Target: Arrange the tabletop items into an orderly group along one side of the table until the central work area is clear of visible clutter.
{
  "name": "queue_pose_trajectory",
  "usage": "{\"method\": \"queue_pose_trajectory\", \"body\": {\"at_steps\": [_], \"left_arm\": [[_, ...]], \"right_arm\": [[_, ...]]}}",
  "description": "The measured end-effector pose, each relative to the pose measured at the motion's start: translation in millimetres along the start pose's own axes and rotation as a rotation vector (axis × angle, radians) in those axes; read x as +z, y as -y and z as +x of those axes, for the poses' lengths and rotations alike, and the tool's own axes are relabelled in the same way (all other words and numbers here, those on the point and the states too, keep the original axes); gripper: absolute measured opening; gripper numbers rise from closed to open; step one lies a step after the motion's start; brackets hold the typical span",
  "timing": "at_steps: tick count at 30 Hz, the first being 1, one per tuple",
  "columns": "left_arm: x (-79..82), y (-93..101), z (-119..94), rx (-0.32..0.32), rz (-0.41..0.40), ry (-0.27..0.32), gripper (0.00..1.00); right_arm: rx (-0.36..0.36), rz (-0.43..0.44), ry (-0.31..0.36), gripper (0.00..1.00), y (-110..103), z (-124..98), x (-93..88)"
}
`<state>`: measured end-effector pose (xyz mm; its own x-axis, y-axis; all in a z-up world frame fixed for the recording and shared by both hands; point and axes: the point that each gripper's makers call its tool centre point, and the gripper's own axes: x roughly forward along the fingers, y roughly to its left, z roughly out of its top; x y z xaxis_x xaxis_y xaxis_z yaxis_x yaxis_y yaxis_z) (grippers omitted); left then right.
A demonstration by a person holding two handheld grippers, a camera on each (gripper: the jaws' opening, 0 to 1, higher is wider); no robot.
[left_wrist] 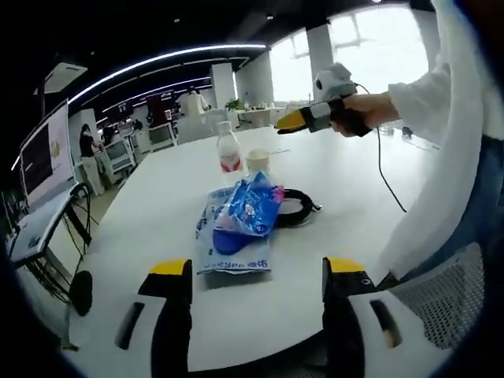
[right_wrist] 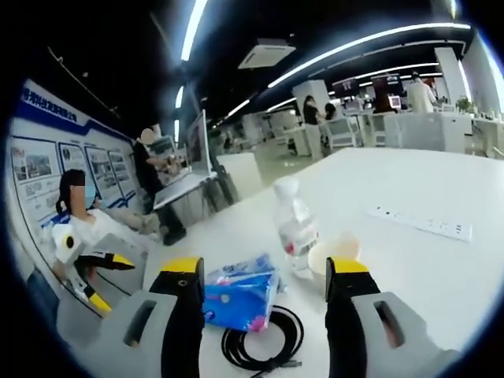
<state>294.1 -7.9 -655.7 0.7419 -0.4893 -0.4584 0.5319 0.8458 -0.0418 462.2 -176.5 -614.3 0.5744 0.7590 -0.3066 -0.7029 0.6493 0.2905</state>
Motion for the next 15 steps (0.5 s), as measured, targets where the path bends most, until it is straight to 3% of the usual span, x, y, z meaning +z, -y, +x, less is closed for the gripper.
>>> {"method": "queue_pose_trajectory", "body": {"at_steps": [5, 7, 15], "left_arm": [[19.2, -21.0, 24.0, 0.028, -0.173, 0.031, 0.64], [19.5, -23.6, 34.7, 0.024, -0.221, 0.012, 0.63], [17.0, -30.9, 67.5, 0.033, -0.268, -0.046, 0.6]], "right_arm": [[-0.032, 0.053, -0.054, 0.52, -3.3, 1.8, -24.0], [-0.039, 0.062, -0.07, 0.5, -4.8, 2.2, -30.2], [-0.089, 0.145, -0.059, 0.42, 0.2, 2.5, -42.7]]}}
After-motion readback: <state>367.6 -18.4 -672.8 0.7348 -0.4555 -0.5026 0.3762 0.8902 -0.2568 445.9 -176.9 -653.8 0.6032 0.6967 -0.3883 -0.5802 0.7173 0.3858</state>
